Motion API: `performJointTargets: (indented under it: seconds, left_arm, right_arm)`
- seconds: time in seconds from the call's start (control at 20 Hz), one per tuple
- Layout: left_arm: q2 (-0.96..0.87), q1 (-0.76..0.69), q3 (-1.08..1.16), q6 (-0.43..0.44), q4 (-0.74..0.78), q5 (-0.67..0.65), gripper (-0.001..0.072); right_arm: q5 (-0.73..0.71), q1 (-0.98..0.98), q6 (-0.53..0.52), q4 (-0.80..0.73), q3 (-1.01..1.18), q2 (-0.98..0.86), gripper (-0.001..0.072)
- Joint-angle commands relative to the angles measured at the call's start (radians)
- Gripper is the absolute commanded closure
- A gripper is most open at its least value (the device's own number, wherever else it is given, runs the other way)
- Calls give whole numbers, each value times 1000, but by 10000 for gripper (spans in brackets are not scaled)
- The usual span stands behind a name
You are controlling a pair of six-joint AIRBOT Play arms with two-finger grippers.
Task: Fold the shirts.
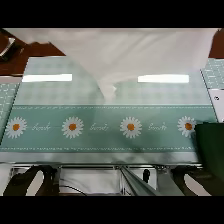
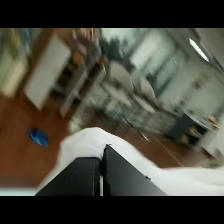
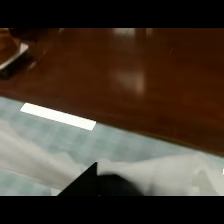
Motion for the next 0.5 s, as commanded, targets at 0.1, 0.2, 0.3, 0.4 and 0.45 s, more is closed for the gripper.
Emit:
performJointTargets:
  seconds: [0.1,0.2,0.3,0.4,0.45]
  left_arm:
    - [221,241,189,-85,258,28,691]
    - [280,291,237,-84,321,18,691]
    - [321,318,255,-85,348,-6,691]
    - [339,324,254,-85,351,-58,691]
    - [338,324,246,-87,351,-99,691]
  right_arm:
    - [50,-5,19,-193,79,288,698]
    - [102,-5,39,-219,79,348,698]
    - [201,-5,54,-229,79,370,698]
    - [280,-5,70,-227,58,370,698]
    - [302,-5,76,-227,27,370,698]
